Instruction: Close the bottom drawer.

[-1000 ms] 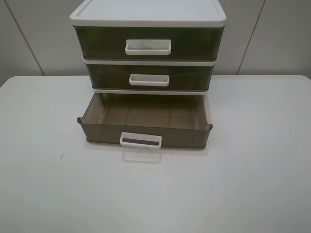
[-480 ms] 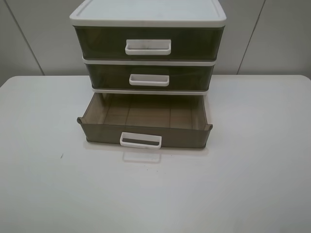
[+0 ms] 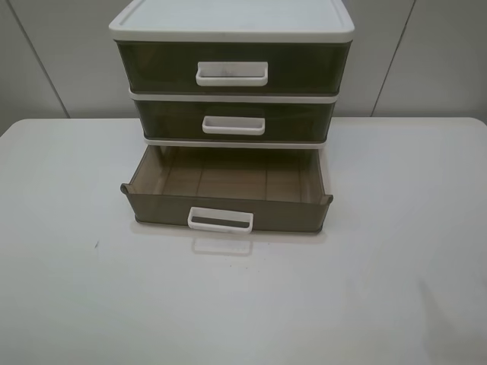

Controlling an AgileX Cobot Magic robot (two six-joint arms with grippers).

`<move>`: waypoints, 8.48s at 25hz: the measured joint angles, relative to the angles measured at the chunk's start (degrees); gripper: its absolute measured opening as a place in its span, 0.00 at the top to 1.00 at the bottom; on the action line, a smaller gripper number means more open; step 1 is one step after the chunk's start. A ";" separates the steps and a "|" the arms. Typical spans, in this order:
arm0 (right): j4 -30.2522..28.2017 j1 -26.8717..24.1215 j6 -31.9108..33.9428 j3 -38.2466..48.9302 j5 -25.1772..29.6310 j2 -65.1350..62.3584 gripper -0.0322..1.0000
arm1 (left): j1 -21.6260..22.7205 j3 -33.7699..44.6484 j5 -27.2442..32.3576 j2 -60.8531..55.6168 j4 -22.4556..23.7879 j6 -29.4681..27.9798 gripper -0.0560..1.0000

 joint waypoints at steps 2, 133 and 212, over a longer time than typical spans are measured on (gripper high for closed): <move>0.86 2.26 0.00 0.00 -0.40 2.35 0.27 | 0.00 0.00 0.00 0.00 0.00 0.00 0.27; 24.66 53.35 -5.09 -7.58 -84.85 79.19 0.95 | 0.00 0.00 0.00 0.00 0.00 0.00 0.27; -12.09 6.10 0.31 -5.15 24.96 -27.50 0.24 | 0.00 0.00 0.00 0.00 0.00 0.00 0.27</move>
